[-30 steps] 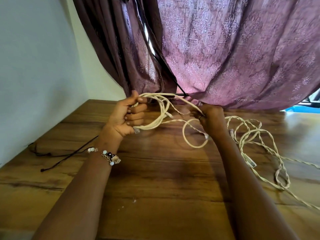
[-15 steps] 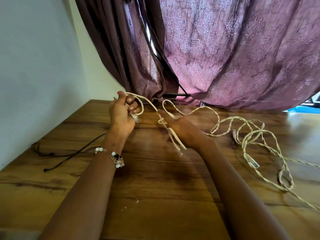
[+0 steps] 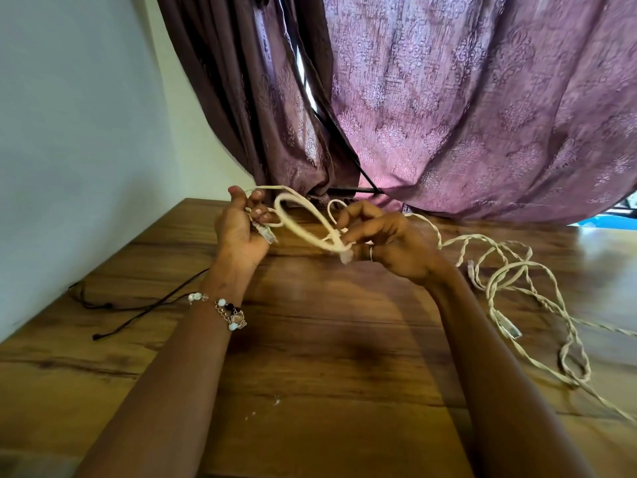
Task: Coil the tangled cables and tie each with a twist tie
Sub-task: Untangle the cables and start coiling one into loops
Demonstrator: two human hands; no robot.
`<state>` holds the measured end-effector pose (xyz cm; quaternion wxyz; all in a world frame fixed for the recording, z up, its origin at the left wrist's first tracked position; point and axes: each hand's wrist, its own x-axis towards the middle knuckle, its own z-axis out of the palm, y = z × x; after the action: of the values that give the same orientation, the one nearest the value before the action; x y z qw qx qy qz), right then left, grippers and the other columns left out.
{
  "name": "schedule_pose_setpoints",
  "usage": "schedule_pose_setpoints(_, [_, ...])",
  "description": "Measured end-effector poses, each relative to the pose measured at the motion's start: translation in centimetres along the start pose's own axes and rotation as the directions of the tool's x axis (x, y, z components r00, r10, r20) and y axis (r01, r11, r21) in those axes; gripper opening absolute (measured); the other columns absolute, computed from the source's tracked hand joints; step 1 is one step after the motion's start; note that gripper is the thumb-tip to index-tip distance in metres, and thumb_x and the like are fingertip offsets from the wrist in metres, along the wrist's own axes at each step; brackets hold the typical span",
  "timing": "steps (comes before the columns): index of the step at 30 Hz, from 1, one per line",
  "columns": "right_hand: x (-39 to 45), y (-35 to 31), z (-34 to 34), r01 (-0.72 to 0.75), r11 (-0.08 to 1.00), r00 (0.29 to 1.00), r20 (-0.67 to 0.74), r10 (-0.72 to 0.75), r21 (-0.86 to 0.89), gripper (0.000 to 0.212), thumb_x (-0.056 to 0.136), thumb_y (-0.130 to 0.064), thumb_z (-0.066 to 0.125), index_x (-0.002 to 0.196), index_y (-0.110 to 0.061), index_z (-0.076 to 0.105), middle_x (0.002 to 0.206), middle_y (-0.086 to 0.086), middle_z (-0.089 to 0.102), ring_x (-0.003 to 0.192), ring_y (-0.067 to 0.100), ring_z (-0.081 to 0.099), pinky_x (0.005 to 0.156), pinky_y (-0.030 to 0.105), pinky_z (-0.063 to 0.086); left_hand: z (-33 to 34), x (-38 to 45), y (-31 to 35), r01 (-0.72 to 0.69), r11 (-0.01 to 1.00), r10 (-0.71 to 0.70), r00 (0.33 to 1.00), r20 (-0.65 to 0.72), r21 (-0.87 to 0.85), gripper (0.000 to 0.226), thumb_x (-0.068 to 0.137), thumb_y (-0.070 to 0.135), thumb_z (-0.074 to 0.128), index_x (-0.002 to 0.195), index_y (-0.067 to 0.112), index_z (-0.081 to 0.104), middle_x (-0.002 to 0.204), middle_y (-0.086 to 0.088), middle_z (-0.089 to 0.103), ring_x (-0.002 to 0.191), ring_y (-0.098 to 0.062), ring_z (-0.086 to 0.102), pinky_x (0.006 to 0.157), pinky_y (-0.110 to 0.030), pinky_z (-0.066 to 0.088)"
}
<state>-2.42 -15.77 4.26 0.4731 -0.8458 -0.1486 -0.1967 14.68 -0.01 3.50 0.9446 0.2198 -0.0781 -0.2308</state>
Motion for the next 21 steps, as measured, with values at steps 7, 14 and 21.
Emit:
schedule_pose_setpoints(7, [0.5, 0.8, 2.2, -0.149, 0.951, 0.962, -0.182, 0.202, 0.271, 0.013, 0.082, -0.008, 0.066, 0.078, 0.004, 0.067, 0.075, 0.011, 0.072, 0.072, 0.020, 0.067, 0.067, 0.026, 0.054, 0.9, -1.4, -1.2, 0.041, 0.970, -0.069, 0.991, 0.111, 0.238, 0.039, 0.099, 0.037, 0.040, 0.092, 0.003, 0.058, 0.070, -0.001, 0.071, 0.049, -0.007, 0.060, 0.042, -0.018, 0.048])
schedule_pose_setpoints(14, [1.4, 0.2, 3.4, -0.062, 0.659, 0.763, -0.390, 0.515, 0.749, 0.014, 0.083, -0.003, 0.065, 0.085, 0.009, 0.060, 0.067, 0.012, 0.069, 0.050, 0.013, 0.062, 0.044, 0.020, 0.050, 2.3, -4.4, -4.6, 0.007, 0.793, -0.221, 0.935, 0.276, 0.610, 0.032, 0.102, 0.023, 0.036, 0.082, 0.007, 0.054, 0.078, -0.009, 0.074, 0.060, -0.019, 0.069, 0.051, -0.032, 0.058])
schedule_pose_setpoints(21, [1.2, 0.4, 3.7, -0.164, 0.854, 0.667, -0.582, 0.465, 0.494, 0.015, 0.076, -0.016, 0.078, 0.081, -0.004, 0.071, 0.069, 0.004, 0.068, 0.057, 0.012, 0.061, 0.050, 0.023, 0.048, 2.0, -4.8, -5.1, 0.035, 0.488, -0.427, 0.881, 0.203, 0.872, 0.035, 0.103, 0.032, 0.034, 0.104, 0.002, 0.052, 0.072, -0.011, 0.068, 0.048, -0.022, 0.067, 0.038, -0.017, 0.038])
